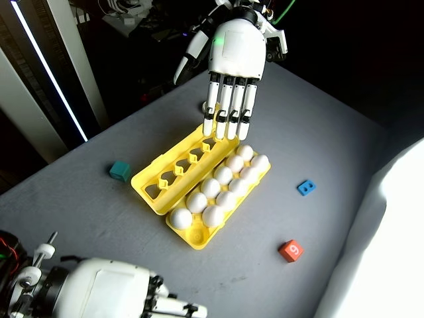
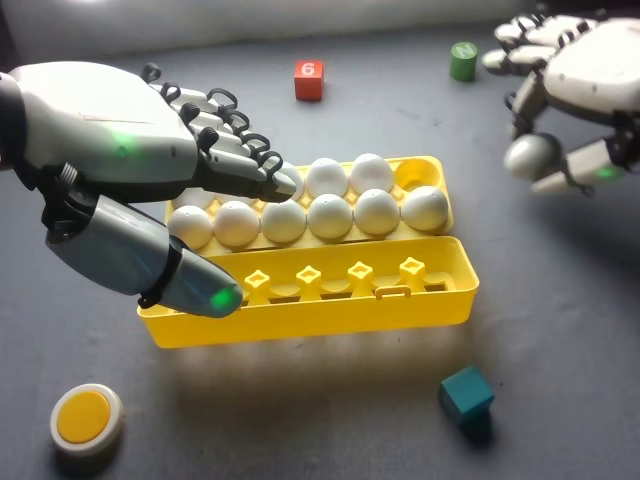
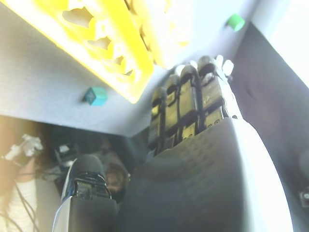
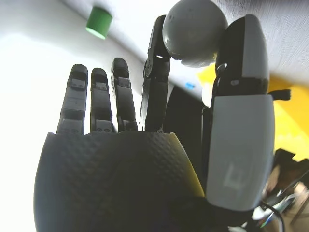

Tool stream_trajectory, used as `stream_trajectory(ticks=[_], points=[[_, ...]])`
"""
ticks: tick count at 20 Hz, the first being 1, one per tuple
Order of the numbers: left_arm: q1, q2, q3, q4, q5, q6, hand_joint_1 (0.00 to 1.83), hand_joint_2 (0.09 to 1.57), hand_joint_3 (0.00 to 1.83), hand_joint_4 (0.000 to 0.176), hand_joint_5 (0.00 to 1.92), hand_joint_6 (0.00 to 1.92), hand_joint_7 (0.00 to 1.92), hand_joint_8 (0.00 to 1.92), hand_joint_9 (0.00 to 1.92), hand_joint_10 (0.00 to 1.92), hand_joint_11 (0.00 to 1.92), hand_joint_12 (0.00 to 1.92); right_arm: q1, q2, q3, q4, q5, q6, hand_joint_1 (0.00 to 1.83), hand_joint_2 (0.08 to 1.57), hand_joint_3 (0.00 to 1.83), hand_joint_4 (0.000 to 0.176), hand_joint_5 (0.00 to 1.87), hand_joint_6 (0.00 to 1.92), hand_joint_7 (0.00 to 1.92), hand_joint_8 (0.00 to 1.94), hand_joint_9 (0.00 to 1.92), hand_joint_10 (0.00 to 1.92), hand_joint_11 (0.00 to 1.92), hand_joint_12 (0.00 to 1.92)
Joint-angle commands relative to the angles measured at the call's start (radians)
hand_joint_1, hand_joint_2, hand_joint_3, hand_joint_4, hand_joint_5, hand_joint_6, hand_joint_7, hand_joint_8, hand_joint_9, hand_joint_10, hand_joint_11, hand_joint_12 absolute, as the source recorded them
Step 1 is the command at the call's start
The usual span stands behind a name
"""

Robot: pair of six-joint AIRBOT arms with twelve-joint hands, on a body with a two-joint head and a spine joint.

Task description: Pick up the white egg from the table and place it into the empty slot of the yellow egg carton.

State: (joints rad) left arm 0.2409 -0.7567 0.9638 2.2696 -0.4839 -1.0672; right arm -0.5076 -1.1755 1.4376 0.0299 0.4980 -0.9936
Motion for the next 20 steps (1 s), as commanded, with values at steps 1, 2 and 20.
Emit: stream_trajectory(ticks=[1,2,20], points=[[-0.014,0.001,0.001,-0.031,0.048,0.001,0.00,1.14,0.00,0.000,0.15,0.00,0.14,0.00,0.10,0.00,0.00,0.18,0.014,0.008,-0.005,0.040,0.131,0.009,1.09,1.06,0.00,0.087,1.11,0.79,0.17,0.00,0.00,0.00,0.00,0.00],[-0.015,0.001,0.001,-0.031,0.049,0.001,0.00,1.15,0.00,0.000,0.12,0.00,0.12,0.00,0.07,0.00,0.00,0.05,0.016,-0.003,-0.019,0.103,0.172,0.009,1.11,1.06,0.00,0.015,1.09,0.81,0.19,0.00,0.00,0.00,0.00,0.00],[-0.015,0.001,0.005,-0.031,0.049,0.001,0.00,1.16,0.01,0.000,0.17,0.00,0.18,0.00,0.14,0.01,0.00,0.18,0.024,-0.155,-0.021,0.305,0.296,0.066,1.13,1.04,0.00,0.000,1.15,0.71,0.21,0.00,0.00,0.00,0.00,0.00]])
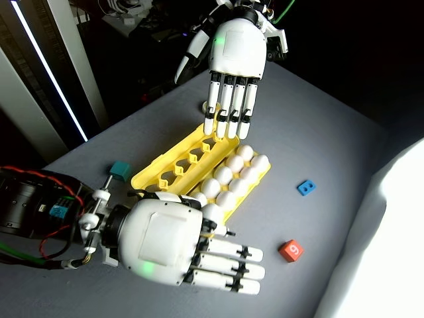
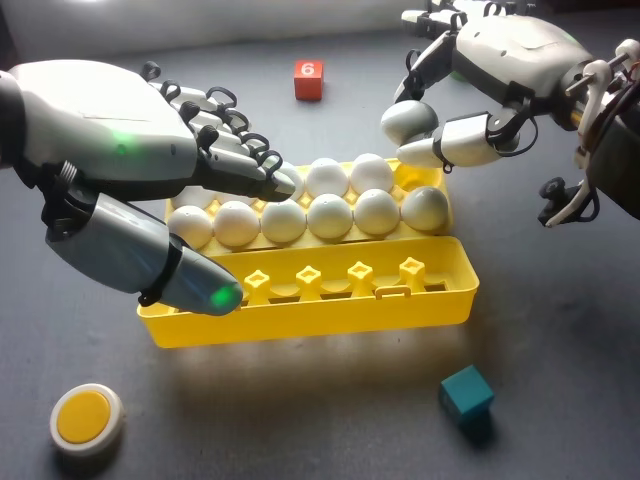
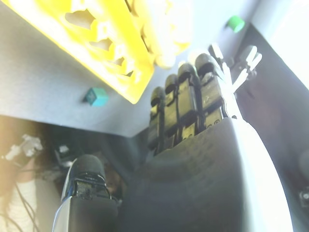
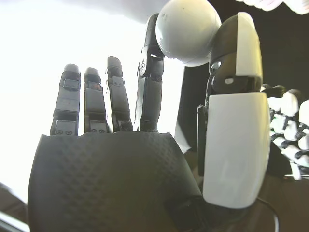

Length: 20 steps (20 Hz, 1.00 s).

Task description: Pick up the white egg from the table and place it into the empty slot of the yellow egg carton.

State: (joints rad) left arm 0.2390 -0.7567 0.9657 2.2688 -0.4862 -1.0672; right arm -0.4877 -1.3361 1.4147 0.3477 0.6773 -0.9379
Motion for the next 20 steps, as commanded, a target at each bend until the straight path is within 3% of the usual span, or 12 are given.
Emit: stream_trajectory(ticks=[1,3,9,10,11,12,13,14,16,18,19,20], points=[[-0.012,0.001,0.003,-0.030,0.051,0.001,0.00,1.16,0.00,0.000,0.16,0.00,0.16,0.00,0.13,0.00,0.00,0.18,0.003,0.004,0.002,-0.013,0.103,0.010,1.13,1.04,0.00,0.000,1.15,0.71,0.21,0.00,0.00,0.00,0.00,0.00],[-0.012,0.001,0.004,-0.030,0.051,0.002,0.00,1.15,0.00,0.000,0.17,0.00,0.18,0.00,0.14,0.00,0.00,0.24,-0.002,0.000,0.002,-0.013,0.087,0.010,1.13,1.04,0.00,0.000,1.16,0.71,0.22,0.01,0.00,0.00,0.00,0.00],[-0.012,0.001,0.006,-0.030,0.052,0.002,0.00,1.16,0.00,0.000,0.13,0.01,0.14,0.00,0.10,0.00,0.00,0.10,-0.012,-0.010,0.002,-0.013,0.081,0.011,1.14,1.05,0.00,0.000,1.12,0.76,0.19,0.00,0.00,0.00,0.00,0.00],[-0.012,0.001,0.006,-0.030,0.052,0.002,0.00,1.17,0.00,0.000,0.12,0.00,0.14,0.00,0.10,0.00,0.00,0.10,-0.016,-0.011,0.002,-0.013,0.081,0.011,1.11,1.06,0.00,0.020,1.10,0.79,0.19,0.00,0.00,0.00,0.00,0.00],[-0.012,0.001,0.006,-0.030,0.052,0.002,0.00,1.16,0.00,0.000,0.19,0.00,0.20,0.00,0.16,0.00,0.00,0.29,-0.019,-0.012,0.002,-0.013,0.081,0.011,1.00,0.99,0.00,0.001,0.96,0.43,0.13,0.00,0.00,0.00,0.00,0.00],[-0.012,0.001,0.006,-0.030,0.052,0.002,0.00,1.16,0.00,0.000,0.19,0.00,0.20,0.00,0.16,0.00,0.00,0.29,-0.021,-0.012,0.002,-0.013,0.081,0.011,1.00,0.99,0.00,0.001,0.96,0.43,0.13,0.00,0.00,0.00,0.00,0.00],[-0.012,0.001,0.006,-0.030,0.052,0.002,0.00,1.16,0.00,0.000,0.19,0.00,0.19,0.00,0.15,0.00,0.00,0.29,-0.024,-0.013,0.002,-0.014,0.083,0.011,0.90,0.94,0.00,0.025,0.94,0.09,0.11,0.00,0.00,0.00,0.00,0.00],[-0.012,0.001,0.007,-0.030,0.052,0.002,0.00,1.16,0.00,0.000,0.19,0.00,0.19,0.00,0.15,0.00,0.00,0.29,-0.027,-0.013,0.002,-0.014,0.084,0.010,0.90,0.94,0.00,0.025,0.94,0.09,0.11,0.00,0.00,0.00,0.00,0.00],[-0.012,0.001,0.007,-0.030,0.052,0.002,0.00,1.16,0.00,0.000,0.16,0.00,0.15,0.00,0.12,0.00,0.00,0.20,-0.029,-0.013,0.002,-0.014,0.087,0.010,0.81,0.92,0.00,0.056,0.86,0.02,0.08,0.00,0.00,0.00,0.00,0.00],[-0.012,0.001,0.006,-0.030,0.052,0.002,0.00,1.16,0.00,0.000,0.19,0.00,0.18,0.00,0.14,0.00,0.00,0.26,-0.030,-0.013,0.003,-0.014,0.088,0.010,0.68,0.94,0.01,0.094,0.74,0.00,0.01,0.00,0.00,0.00,0.00,0.00],[-0.012,0.001,0.005,-0.030,0.052,0.002,0.00,1.16,0.00,0.000,0.18,0.00,0.18,0.00,0.14,0.00,0.00,0.26,-0.031,-0.013,0.004,-0.014,0.088,0.010,0.70,0.93,0.00,0.080,0.74,0.01,0.02,0.01,0.00,0.00,0.00,0.00],[-0.012,0.001,0.005,-0.030,0.052,0.002,0.00,1.17,0.00,0.000,0.16,0.00,0.15,0.00,0.12,0.00,0.00,0.20,-0.031,-0.013,0.004,-0.014,0.089,0.010,0.69,0.93,0.00,0.083,0.72,0.00,0.01,0.00,0.00,0.00,0.00,0.00]])
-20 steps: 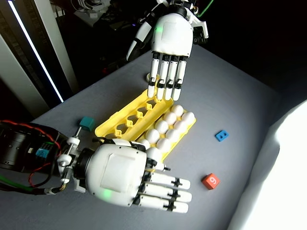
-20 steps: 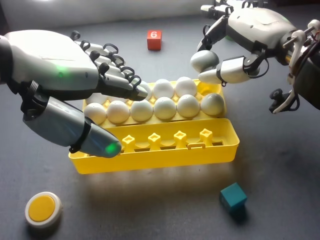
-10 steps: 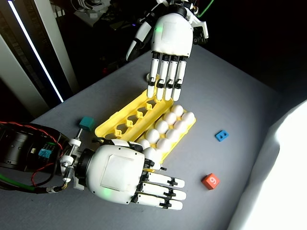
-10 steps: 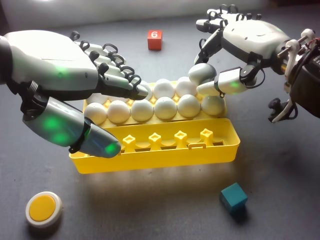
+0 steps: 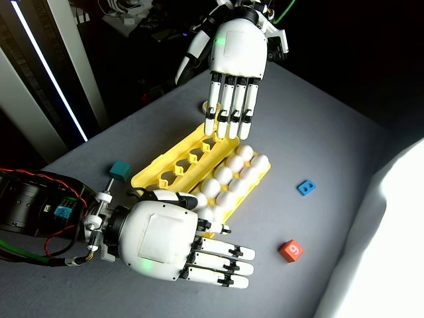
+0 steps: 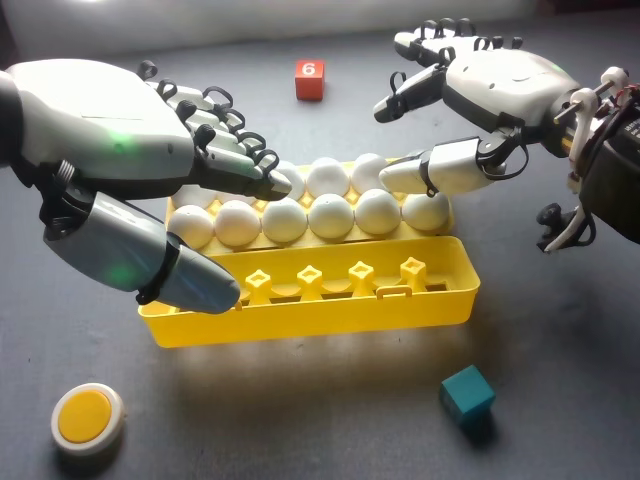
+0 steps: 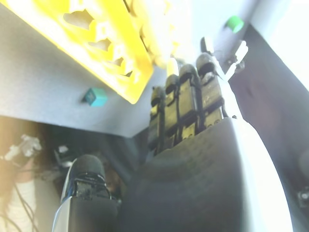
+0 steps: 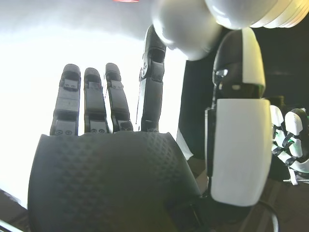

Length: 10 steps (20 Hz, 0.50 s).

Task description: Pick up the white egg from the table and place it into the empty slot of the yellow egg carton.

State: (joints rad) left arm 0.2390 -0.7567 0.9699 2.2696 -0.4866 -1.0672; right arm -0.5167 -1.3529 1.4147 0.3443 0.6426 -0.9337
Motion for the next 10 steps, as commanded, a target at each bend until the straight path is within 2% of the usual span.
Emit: stream_trajectory(ticks=[1,2,3,4,5,6,7,8,9,10], points=[[-0.012,0.001,0.000,-0.031,0.052,0.002,0.00,1.17,0.00,0.000,0.10,0.00,0.10,0.01,0.08,0.00,0.00,0.09,-0.003,0.004,0.004,-0.011,0.124,0.006,0.70,0.92,0.00,0.071,0.70,0.00,0.02,0.01,0.00,0.00,0.00,0.00],[-0.012,0.001,-0.001,-0.031,0.052,0.002,0.00,1.15,0.00,0.000,0.15,0.01,0.16,0.01,0.13,0.00,0.00,0.23,-0.004,0.004,0.004,-0.011,0.125,0.006,0.66,0.94,0.00,0.089,0.65,0.00,0.00,0.00,0.00,0.00,0.00,0.00],[-0.011,0.001,-0.002,-0.031,0.052,0.002,0.00,1.15,0.00,0.000,0.15,0.01,0.16,0.01,0.13,0.00,0.00,0.23,-0.004,0.004,0.004,-0.011,0.125,0.006,0.66,0.94,0.00,0.089,0.65,0.00,0.00,0.00,0.00,0.00,0.00,0.00],[-0.011,0.001,-0.003,-0.031,0.052,0.002,0.00,1.16,0.00,0.000,0.18,0.01,0.19,0.01,0.16,0.01,0.00,0.31,-0.002,0.013,0.004,-0.031,0.131,0.005,0.65,0.94,0.00,0.102,0.65,0.00,0.00,0.00,0.00,0.00,0.00,0.00],[-0.011,0.001,-0.004,-0.031,0.052,0.002,0.00,1.16,0.00,0.000,0.18,0.01,0.19,0.01,0.16,0.01,0.00,0.31,0.000,0.018,0.004,-0.033,0.131,0.004,0.65,0.94,0.00,0.102,0.65,0.00,0.00,0.00,0.00,0.00,0.00,0.00],[-0.011,0.001,-0.004,-0.031,0.052,0.002,0.00,1.15,0.00,0.000,0.17,0.00,0.17,0.00,0.13,0.00,0.00,0.27,0.004,0.026,0.004,-0.038,0.127,0.004,0.64,0.93,0.00,0.118,0.66,0.01,0.00,0.00,0.00,0.00,0.00,0.00],[-0.011,0.001,-0.004,-0.031,0.052,0.002,0.00,1.15,0.00,0.000,0.17,0.00,0.17,0.00,0.13,0.00,0.00,0.27,0.012,0.038,0.004,-0.047,0.114,0.003,0.64,0.93,0.00,0.118,0.66,0.01,0.00,0.00,0.00,0.00,0.00,0.00],[-0.012,0.001,-0.004,-0.031,0.052,0.002,0.00,1.16,0.00,0.000,0.16,0.00,0.17,0.01,0.13,0.00,0.00,0.25,0.023,0.051,0.002,-0.053,0.086,-0.005,0.61,0.93,0.00,0.131,0.63,0.00,0.00,0.00,0.00,0.00,0.00,0.00],[-0.012,0.001,-0.004,-0.031,0.052,0.002,0.00,1.16,0.00,0.000,0.16,0.00,0.16,0.00,0.13,0.00,0.00,0.25,0.032,0.069,-0.008,-0.054,0.057,-0.011,0.61,0.93,0.00,0.135,0.64,0.01,0.00,0.00,0.00,0.00,0.00,0.00],[-0.013,0.001,-0.004,-0.031,0.052,0.006,0.00,1.16,0.00,0.000,0.18,0.00,0.18,0.01,0.14,0.00,0.00,0.28,0.043,0.099,-0.025,-0.072,0.038,-0.015,0.67,0.91,0.00,0.122,0.71,0.03,0.05,0.02,0.00,0.00,0.00,0.00]])
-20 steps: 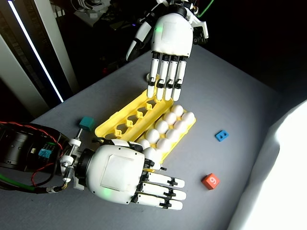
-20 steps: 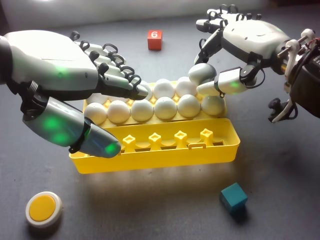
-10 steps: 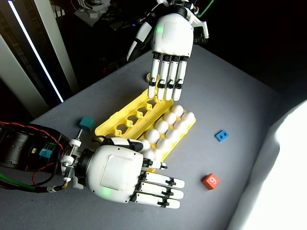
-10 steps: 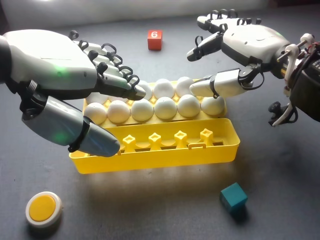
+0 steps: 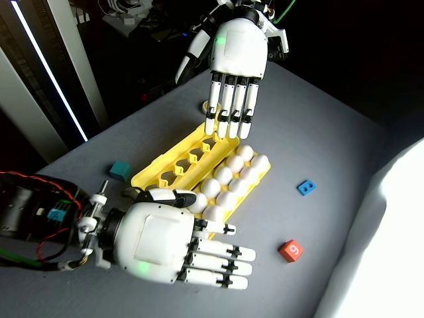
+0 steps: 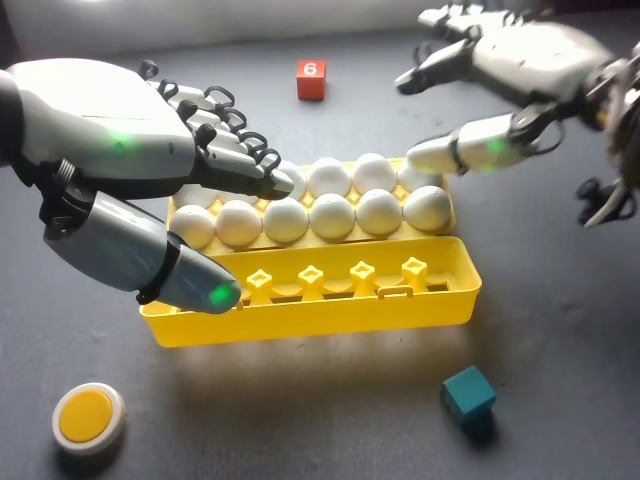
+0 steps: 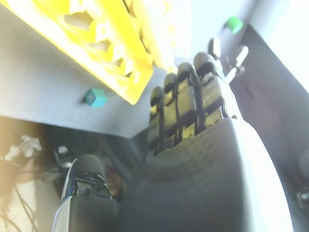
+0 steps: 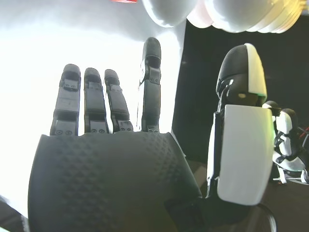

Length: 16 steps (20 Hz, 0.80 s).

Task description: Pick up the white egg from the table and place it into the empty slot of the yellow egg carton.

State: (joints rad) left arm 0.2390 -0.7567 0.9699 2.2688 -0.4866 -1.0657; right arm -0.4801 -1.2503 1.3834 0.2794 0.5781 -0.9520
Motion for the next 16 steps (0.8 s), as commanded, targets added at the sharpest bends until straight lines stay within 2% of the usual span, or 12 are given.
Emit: stream_trajectory(ticks=[1,2,3,4,5,8,9,11,14,15,16], points=[[-0.016,0.001,-0.004,-0.030,0.052,0.006,0.00,1.16,0.00,0.000,0.18,0.00,0.18,0.01,0.14,0.00,0.00,0.29,0.016,0.025,-0.013,-0.012,0.089,-0.003,0.69,0.92,0.00,0.105,0.71,0.03,0.05,0.02,0.00,0.00,0.00,0.00],[-0.016,0.001,-0.006,-0.030,0.053,0.006,0.00,1.16,0.00,0.000,0.16,0.00,0.17,0.00,0.14,0.00,0.00,0.26,0.027,0.055,-0.034,-0.012,0.073,-0.004,0.63,0.94,0.01,0.131,0.67,0.01,0.03,0.00,0.00,0.00,0.00,0.00],[-0.016,0.001,-0.007,-0.030,0.053,0.006,0.00,1.17,0.00,0.000,0.15,0.00,0.16,0.00,0.12,0.00,0.00,0.21,0.032,0.079,-0.055,-0.009,0.066,-0.007,0.61,0.95,0.01,0.116,0.67,0.01,0.04,0.01,0.00,0.00,0.00,0.00],[-0.018,0.001,-0.007,-0.030,0.053,0.006,0.00,1.16,0.00,0.000,0.16,0.00,0.17,0.00,0.13,0.00,0.00,0.24,0.039,0.116,-0.090,-0.009,0.051,-0.022,0.64,0.94,0.00,0.101,0.69,0.02,0.05,0.01,0.00,0.00,0.00,0.00],[-0.020,0.001,-0.007,-0.030,0.055,0.006,0.00,1.16,0.00,0.000,0.19,0.00,0.19,0.00,0.16,0.01,0.00,0.30,0.045,0.155,-0.127,-0.009,0.041,-0.032,0.64,0.93,0.00,0.108,0.69,0.02,0.06,0.01,0.00,0.00,0.00,0.00],[-0.027,0.000,-0.006,-0.030,0.067,0.001,0.00,1.16,0.00,0.000,0.18,0.00,0.19,0.00,0.15,0.00,0.00,0.30,0.049,0.255,-0.222,-0.009,0.028,-0.042,0.66,0.91,0.00,0.120,0.68,0.01,0.06,0.01,0.00,0.00,0.00,0.00],[-0.027,0.000,-0.006,-0.030,0.067,0.001,0.00,1.16,0.00,0.000,0.18,0.00,0.18,0.00,0.15,0.00,0.00,0.28,0.046,0.289,-0.254,-0.009,0.023,-0.048,0.65,0.91,0.00,0.147,0.68,0.01,0.07,0.01,0.00,0.00,0.00,0.00],[-0.022,0.000,-0.006,-0.030,0.066,0.001,0.00,1.16,0.00,0.000,0.18,0.00,0.18,0.00,0.15,0.00,0.00,0.27,0.038,0.364,-0.330,-0.010,0.021,-0.077,0.65,0.90,0.00,0.162,0.69,0.01,0.09,0.02,0.00,0.00,0.00,0.00],[-0.018,0.001,-0.004,-0.030,0.051,0.011,0.00,1.17,0.00,0.000,0.21,0.00,0.21,0.01,0.17,0.00,0.00,0.31,0.039,0.438,-0.403,-0.010,0.019,-0.097,0.65,0.90,0.00,0.160,0.66,0.00,0.12,0.02,0.00,0.00,0.00,0.00],[-0.018,0.001,-0.004,-0.030,0.050,0.014,0.00,1.17,0.00,0.000,0.16,0.00,0.16,0.01,0.12,0.00,0.00,0.20,0.040,0.455,-0.416,-0.010,0.012,-0.099,0.67,0.89,0.00,0.152,0.64,0.00,0.14,0.02,0.00,0.00,0.00,0.00],[-0.018,0.001,-0.003,-0.030,0.050,0.015,0.00,1.17,0.00,0.000,0.16,0.00,0.16,0.01,0.13,0.00,0.00,0.20,0.044,0.477,-0.431,-0.014,-0.008,-0.098,0.68,0.89,0.00,0.159,0.63,0.00,0.14,0.02,0.00,0.00,0.00,0.00]])
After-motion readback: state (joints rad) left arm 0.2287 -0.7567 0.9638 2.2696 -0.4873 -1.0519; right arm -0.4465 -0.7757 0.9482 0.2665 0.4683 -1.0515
